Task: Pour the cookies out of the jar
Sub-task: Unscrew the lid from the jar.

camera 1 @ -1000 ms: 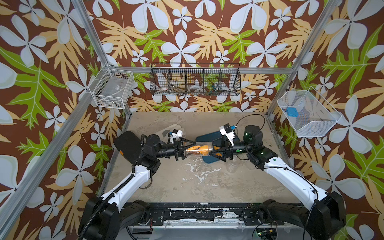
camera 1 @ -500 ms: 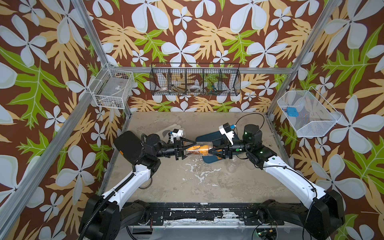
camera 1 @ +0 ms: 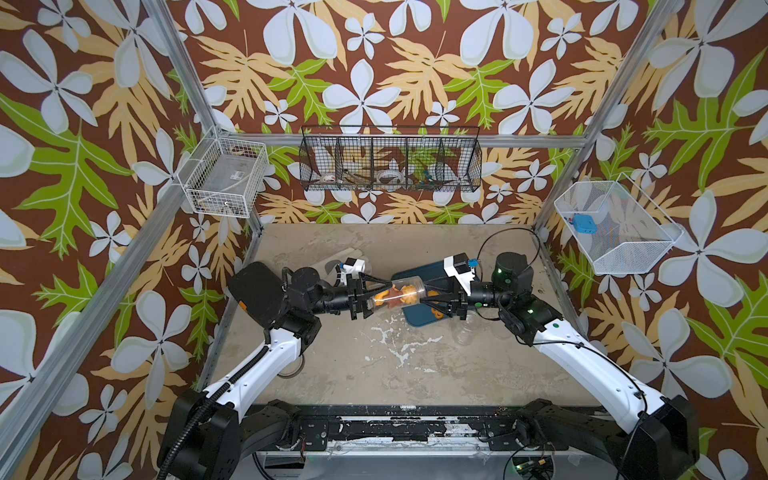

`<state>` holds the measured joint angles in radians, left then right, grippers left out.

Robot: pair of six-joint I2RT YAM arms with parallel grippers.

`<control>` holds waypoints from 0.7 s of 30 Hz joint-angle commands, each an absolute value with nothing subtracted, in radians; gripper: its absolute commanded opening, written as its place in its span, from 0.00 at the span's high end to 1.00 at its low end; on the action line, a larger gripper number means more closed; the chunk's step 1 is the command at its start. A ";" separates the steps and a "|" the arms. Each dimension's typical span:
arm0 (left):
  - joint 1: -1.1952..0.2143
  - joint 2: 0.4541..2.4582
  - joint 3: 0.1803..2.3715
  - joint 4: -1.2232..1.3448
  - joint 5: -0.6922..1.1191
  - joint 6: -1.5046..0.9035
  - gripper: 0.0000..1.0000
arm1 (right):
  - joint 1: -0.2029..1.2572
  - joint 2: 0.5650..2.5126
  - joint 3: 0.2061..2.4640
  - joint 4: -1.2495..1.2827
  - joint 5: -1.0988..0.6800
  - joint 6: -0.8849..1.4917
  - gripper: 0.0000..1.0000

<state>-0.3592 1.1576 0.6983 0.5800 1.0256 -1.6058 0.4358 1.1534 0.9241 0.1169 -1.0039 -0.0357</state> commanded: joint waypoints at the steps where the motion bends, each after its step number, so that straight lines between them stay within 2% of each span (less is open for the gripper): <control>1: -0.359 1.152 0.704 0.611 1.028 -1.603 0.53 | 0.417 1.140 0.944 0.182 -0.988 0.085 0.42; 3: -0.359 1.152 0.709 0.593 1.027 -1.580 0.53 | 0.407 1.120 0.974 0.148 -0.934 0.192 0.33; 4: -0.357 1.152 0.716 0.560 1.026 -1.555 0.53 | 0.404 1.115 0.997 0.095 -0.890 0.243 0.22; 5: -0.357 1.154 0.725 0.526 1.025 -1.525 0.53 | 0.403 1.115 1.023 0.032 -0.837 0.304 0.08; 6: -0.357 1.155 0.738 0.487 1.023 -1.485 0.52 | 0.394 1.126 1.067 -0.069 -0.786 0.385 0.00; 9: -0.357 1.157 0.768 0.443 1.026 -1.405 0.48 | 0.318 1.219 1.176 -0.287 -0.984 0.551 0.00; 11: -0.357 1.150 0.775 0.467 1.032 -1.375 0.46 | 0.311 1.248 1.181 -0.344 -1.071 0.632 0.00; 16: -0.357 1.107 0.778 0.513 1.041 -1.317 0.39 | 0.311 1.163 1.144 -0.246 -1.124 0.884 0.00; 21: -0.365 1.081 0.736 0.693 1.075 -1.440 0.39 | 0.335 1.153 1.170 -0.272 -1.149 0.909 0.00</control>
<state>-0.3595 1.0916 0.7406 0.5507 1.0519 -1.3933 0.3206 1.1561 1.1606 -0.2771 -1.1080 0.8391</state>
